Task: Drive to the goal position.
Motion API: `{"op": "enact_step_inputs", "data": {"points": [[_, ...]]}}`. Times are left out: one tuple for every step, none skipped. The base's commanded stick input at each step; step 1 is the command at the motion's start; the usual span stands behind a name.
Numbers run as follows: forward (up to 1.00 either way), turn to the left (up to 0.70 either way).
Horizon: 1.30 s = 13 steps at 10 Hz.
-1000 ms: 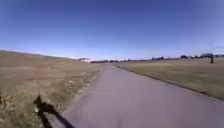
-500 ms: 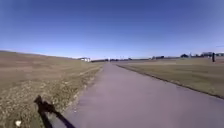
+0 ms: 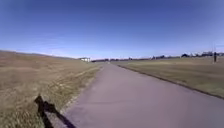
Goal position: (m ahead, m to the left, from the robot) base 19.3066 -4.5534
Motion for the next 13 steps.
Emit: {"op": "enact_step_inputs", "data": {"points": [[0.7, 0.0], [0.7, 0.0], [0.7, 0.0], [0.7, 0.0], [0.7, 0.0], [0.7, 0.0], [0.7, 0.0], [0.7, 0.0], [0.7, 0.0], [0.7, 0.0], [0.7, 0.0], [0.7, 0.0], [0.7, 0.0]]}}
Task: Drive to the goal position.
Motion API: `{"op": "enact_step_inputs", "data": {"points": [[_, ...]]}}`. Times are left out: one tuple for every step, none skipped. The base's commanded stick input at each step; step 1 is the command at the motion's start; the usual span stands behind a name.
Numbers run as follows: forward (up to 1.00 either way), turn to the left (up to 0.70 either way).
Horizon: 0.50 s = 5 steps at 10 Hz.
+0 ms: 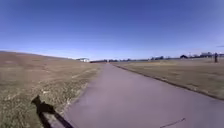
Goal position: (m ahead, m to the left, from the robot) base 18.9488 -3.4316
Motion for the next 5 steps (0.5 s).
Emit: {"op": "enact_step_inputs", "data": {"points": [[0.7, 0.0], [0.7, 0.0], [0.7, 0.0], [0.7, 0.0], [0.7, 0.0]]}}
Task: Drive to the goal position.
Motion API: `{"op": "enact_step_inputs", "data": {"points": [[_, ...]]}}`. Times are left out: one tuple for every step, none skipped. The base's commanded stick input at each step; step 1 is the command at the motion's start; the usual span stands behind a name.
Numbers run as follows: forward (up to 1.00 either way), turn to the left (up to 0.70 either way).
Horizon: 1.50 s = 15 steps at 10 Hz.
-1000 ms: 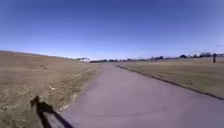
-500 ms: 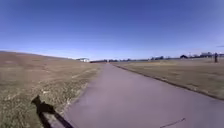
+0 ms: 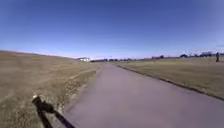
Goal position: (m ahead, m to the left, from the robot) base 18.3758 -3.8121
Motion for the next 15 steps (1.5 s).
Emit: {"op": "enact_step_inputs", "data": {"points": [[0.7, 0.0], [0.7, 0.0], [0.7, 0.0], [0.7, 0.0], [0.7, 0.0], [0.7, 0.0], [0.7, 0.0], [0.7, 0.0], [0.7, 0.0], [0.7, 0.0], [0.7, 0.0], [0.7, 0.0], [0.7, 0.0], [0.7, 0.0], [0.7, 0.0]]}}
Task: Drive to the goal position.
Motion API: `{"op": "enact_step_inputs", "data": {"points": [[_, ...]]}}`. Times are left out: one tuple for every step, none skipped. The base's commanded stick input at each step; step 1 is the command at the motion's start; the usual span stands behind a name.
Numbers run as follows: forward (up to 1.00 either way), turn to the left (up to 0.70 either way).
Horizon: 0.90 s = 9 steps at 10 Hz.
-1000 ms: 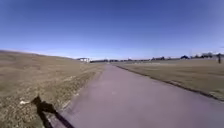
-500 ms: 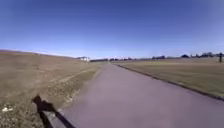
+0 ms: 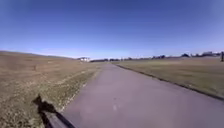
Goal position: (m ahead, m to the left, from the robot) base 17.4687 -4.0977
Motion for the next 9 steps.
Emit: {"op": "enact_step_inputs", "data": {"points": [[0.7, 0.0], [0.7, 0.0], [0.7, 0.0], [0.7, 0.0], [0.7, 0.0], [0.7, 0.0], [0.7, 0.0], [0.7, 0.0], [0.7, 0.0]]}}
